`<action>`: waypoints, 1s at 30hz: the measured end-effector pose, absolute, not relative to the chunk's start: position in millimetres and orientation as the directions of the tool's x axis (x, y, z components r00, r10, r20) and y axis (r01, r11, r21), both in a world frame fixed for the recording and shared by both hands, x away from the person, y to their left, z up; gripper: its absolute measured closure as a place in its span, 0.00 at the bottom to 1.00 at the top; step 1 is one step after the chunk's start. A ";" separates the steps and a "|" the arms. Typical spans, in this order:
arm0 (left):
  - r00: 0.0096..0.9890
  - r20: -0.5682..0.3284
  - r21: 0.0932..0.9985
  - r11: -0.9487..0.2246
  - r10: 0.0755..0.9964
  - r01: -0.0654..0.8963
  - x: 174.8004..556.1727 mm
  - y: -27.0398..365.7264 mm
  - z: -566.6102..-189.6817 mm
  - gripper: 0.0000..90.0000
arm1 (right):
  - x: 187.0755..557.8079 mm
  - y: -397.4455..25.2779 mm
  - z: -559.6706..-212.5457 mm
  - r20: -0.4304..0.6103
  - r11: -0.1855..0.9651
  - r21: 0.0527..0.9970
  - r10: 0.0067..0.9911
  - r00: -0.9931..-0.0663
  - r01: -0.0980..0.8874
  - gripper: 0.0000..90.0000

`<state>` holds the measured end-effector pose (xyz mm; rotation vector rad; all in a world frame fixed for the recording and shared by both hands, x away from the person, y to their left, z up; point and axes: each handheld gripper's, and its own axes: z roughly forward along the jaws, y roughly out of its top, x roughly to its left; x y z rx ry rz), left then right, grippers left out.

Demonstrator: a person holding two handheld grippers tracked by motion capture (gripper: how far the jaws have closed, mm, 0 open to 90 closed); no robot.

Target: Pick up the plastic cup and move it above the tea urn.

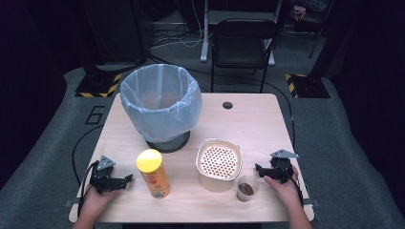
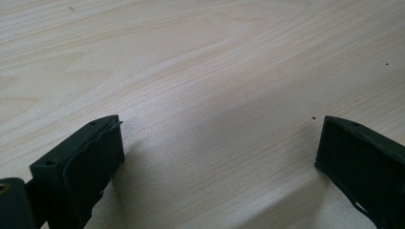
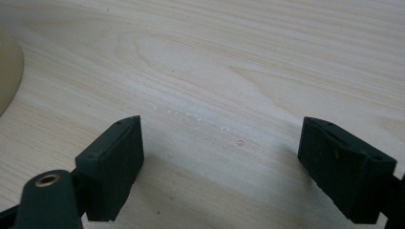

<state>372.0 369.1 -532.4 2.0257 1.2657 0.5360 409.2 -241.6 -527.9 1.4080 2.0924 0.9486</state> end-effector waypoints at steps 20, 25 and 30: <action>0.448 -0.014 0.720 -0.302 0.894 0.625 371.0 369.3 -531.3 0.02 | 407.8 -241.2 -527.9 0.012 0.242 0.743 0.927 -0.374 0.624 0.17; 0.449 -0.019 0.716 -0.301 0.893 0.630 370.8 369.2 -531.1 0.02 | 406.1 -241.1 -527.6 0.009 0.252 0.747 0.922 -0.388 0.615 0.21; 0.456 -0.006 0.714 -0.316 0.890 0.625 371.0 370.0 -530.8 0.02 | 404.2 -240.4 -524.5 0.035 0.230 0.742 0.925 -0.379 0.630 0.30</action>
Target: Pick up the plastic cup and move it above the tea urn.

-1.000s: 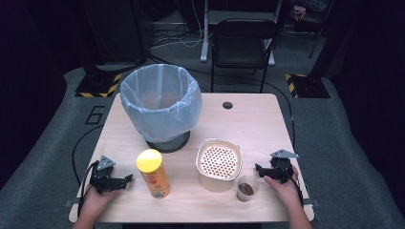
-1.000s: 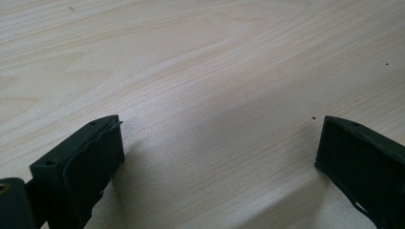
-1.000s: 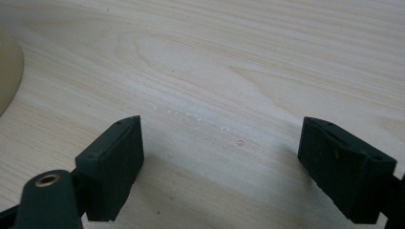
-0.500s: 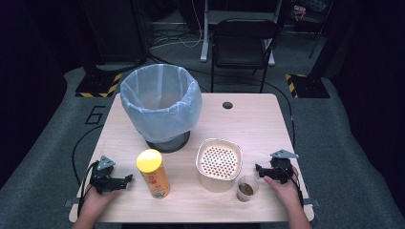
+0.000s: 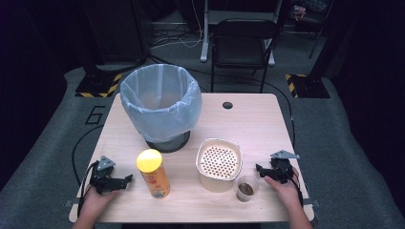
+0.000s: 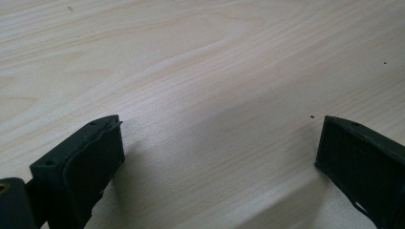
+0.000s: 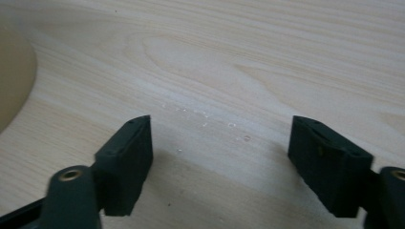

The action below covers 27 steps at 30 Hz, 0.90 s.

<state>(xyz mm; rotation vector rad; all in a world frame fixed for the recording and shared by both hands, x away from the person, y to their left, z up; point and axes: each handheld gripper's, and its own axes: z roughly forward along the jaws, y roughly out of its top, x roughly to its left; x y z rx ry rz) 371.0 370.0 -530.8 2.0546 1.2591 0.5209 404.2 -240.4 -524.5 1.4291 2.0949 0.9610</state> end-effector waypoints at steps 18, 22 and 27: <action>0.449 -0.009 0.721 -0.305 0.893 0.622 370.3 368.6 -531.4 0.02 | 371.7 -226.8 -455.1 0.013 0.302 0.797 0.857 -0.515 0.523 0.46; 0.450 -0.010 0.721 -0.305 0.893 0.622 370.4 368.6 -531.4 0.02 | 364.1 -226.4 -446.2 0.026 0.307 0.783 0.853 -0.521 0.541 0.44; 0.449 -0.009 0.721 -0.305 0.893 0.622 370.3 368.6 -531.4 0.02 | 356.2 -225.4 -443.0 0.062 0.295 0.782 0.840 -0.540 0.549 0.42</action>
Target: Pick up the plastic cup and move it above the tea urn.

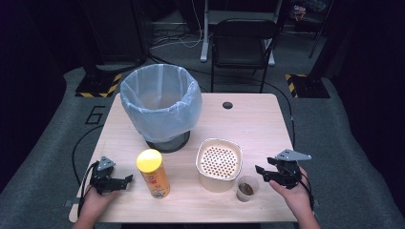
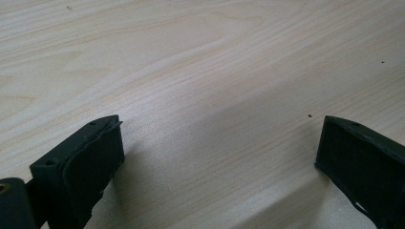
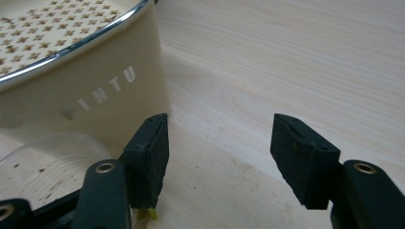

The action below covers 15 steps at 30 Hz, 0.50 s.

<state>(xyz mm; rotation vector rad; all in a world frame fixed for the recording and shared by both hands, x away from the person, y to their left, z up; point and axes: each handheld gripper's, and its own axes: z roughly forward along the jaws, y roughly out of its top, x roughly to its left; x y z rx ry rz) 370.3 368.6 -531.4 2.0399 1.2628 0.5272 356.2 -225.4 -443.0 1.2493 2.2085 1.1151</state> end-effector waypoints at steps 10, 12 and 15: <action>0.449 -0.010 0.722 -0.305 0.893 0.622 370.3 368.5 -531.5 0.02 | 338.5 -217.2 -431.6 0.052 0.314 0.800 0.813 -0.581 0.511 0.33; 0.449 -0.009 0.721 -0.305 0.893 0.622 370.3 368.5 -531.4 0.02 | 334.5 -215.3 -427.1 0.057 0.301 0.813 0.810 -0.583 0.498 0.30; 0.449 -0.010 0.721 -0.305 0.893 0.622 370.3 368.6 -531.4 0.02 | 329.4 -211.6 -423.8 0.093 0.280 0.817 0.797 -0.596 0.503 0.26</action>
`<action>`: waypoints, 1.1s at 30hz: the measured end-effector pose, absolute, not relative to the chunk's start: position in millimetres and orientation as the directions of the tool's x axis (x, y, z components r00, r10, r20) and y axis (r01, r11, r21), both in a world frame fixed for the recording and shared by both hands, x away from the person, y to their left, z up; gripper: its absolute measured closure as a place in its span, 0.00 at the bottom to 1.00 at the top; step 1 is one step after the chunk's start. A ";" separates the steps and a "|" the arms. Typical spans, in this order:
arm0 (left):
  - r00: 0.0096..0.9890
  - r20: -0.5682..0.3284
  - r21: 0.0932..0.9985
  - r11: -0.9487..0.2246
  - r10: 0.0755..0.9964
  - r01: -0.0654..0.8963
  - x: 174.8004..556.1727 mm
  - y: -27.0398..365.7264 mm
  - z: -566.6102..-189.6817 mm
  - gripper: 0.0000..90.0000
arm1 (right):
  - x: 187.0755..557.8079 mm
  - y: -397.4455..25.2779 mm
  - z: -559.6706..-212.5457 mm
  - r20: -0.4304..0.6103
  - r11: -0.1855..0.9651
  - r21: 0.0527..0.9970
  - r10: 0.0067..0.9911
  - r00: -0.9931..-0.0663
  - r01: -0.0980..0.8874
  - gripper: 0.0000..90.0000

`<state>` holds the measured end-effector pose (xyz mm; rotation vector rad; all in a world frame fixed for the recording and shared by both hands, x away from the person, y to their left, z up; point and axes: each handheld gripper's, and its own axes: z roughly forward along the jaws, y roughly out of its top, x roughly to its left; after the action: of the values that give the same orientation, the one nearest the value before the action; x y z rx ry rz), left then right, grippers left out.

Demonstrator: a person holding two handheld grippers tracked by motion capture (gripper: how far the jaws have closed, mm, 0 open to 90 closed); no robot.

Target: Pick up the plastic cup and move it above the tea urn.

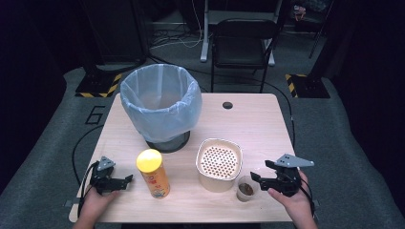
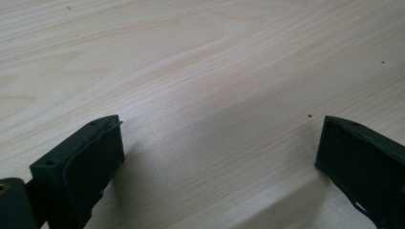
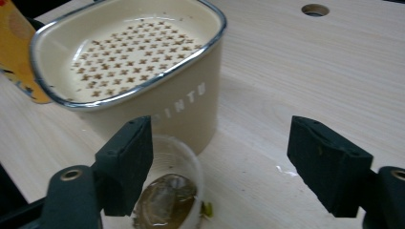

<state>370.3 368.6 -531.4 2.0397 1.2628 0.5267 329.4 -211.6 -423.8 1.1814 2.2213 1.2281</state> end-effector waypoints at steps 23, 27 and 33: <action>0.449 -0.009 0.721 -0.305 0.893 0.622 370.3 368.6 -531.4 0.02 | 303.2 -163.3 -460.9 0.023 0.343 0.797 0.805 -0.592 0.497 0.15; 0.449 -0.009 0.721 -0.305 0.893 0.622 370.3 368.6 -531.4 0.02 | 303.8 -160.5 -468.0 0.003 0.351 0.792 0.817 -0.577 0.500 0.16; 0.450 -0.009 0.721 -0.305 0.893 0.622 370.4 368.6 -531.5 0.02 | 304.7 -158.0 -474.1 -0.004 0.328 0.800 0.840 -0.542 0.502 0.16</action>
<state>370.4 368.6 -531.5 2.0396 1.2626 0.5269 304.7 -158.0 -474.1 1.1841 2.1783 1.0864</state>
